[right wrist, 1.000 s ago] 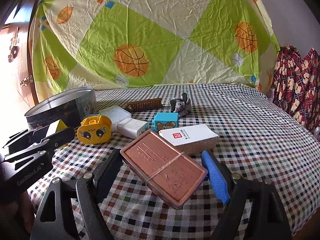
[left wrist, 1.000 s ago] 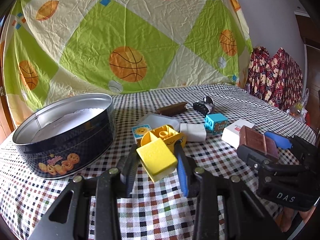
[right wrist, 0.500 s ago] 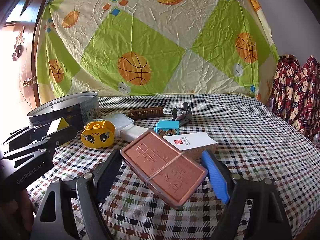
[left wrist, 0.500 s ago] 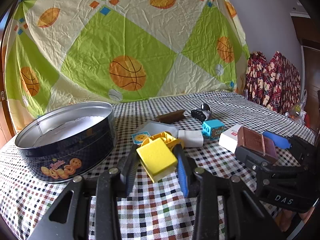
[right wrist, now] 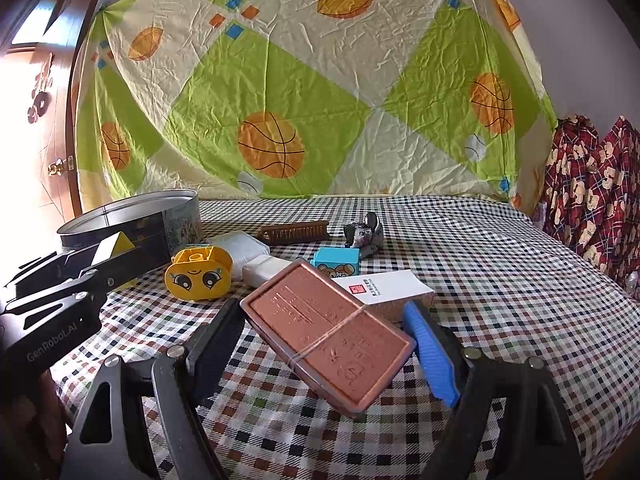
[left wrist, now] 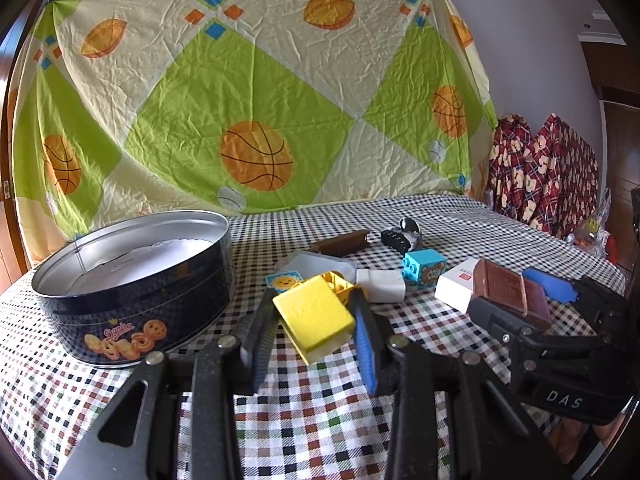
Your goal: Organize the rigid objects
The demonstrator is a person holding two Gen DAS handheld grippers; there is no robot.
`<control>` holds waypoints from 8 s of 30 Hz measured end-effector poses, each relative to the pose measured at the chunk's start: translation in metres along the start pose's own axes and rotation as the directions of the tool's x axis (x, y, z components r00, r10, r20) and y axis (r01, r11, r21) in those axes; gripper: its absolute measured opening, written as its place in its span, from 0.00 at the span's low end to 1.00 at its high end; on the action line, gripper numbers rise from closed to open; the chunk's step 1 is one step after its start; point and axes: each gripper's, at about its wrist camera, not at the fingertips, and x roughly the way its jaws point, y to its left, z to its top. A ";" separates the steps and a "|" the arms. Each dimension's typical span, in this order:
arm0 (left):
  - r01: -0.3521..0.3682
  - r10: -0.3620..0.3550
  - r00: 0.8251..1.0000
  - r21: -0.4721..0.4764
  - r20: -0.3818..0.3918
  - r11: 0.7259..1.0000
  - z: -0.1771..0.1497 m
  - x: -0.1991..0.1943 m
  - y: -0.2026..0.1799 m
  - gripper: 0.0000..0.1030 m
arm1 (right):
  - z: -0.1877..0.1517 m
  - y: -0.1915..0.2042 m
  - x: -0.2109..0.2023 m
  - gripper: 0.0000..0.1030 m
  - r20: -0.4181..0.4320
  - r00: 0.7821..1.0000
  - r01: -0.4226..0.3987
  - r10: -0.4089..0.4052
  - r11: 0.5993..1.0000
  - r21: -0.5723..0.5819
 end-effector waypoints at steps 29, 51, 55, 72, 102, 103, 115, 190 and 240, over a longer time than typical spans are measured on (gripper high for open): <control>-0.102 0.101 0.995 -0.094 -0.011 0.990 -0.007 -0.009 0.063 0.34 | 0.007 0.059 0.006 0.81 -0.045 0.997 -0.070 0.068 0.996 -0.052; -0.146 0.144 0.989 -0.129 -0.022 0.981 -0.011 -0.014 0.096 0.34 | 0.020 0.099 0.018 0.81 -0.049 0.992 -0.121 0.115 0.984 -0.131; -0.151 0.149 0.989 -0.134 -0.027 0.979 -0.011 -0.015 0.100 0.34 | 0.020 0.103 0.020 0.81 -0.061 0.991 -0.129 0.121 0.982 -0.141; -0.207 0.200 0.978 -0.146 -0.061 0.967 -0.008 -0.014 0.127 0.34 | 0.028 0.119 0.021 0.81 -0.078 0.982 -0.181 0.169 0.969 -0.170; -0.241 0.218 0.946 -0.071 -0.241 0.968 0.063 0.049 0.218 0.34 | 0.137 0.194 0.131 0.81 -0.203 0.926 -0.359 0.317 0.908 -0.218; -0.245 0.221 0.942 -0.069 -0.254 0.967 0.063 0.056 0.222 0.34 | 0.138 0.199 0.139 0.81 -0.213 0.926 -0.358 0.312 0.905 -0.230; -0.248 0.202 0.889 -0.063 -0.410 0.967 0.069 0.114 0.259 0.34 | 0.142 0.223 0.218 0.81 -0.376 0.869 -0.405 0.322 0.899 -0.168; 0.104 -0.074 0.915 0.055 -0.397 0.993 0.041 0.091 0.011 0.95 | 0.041 -0.038 0.099 0.96 -0.454 0.890 0.004 -0.030 0.998 -0.057; 0.138 -0.154 0.891 -0.069 -0.427 0.988 0.037 0.103 0.005 0.62 | 0.071 -0.024 0.084 0.78 -0.183 0.975 0.129 -0.127 0.992 -0.003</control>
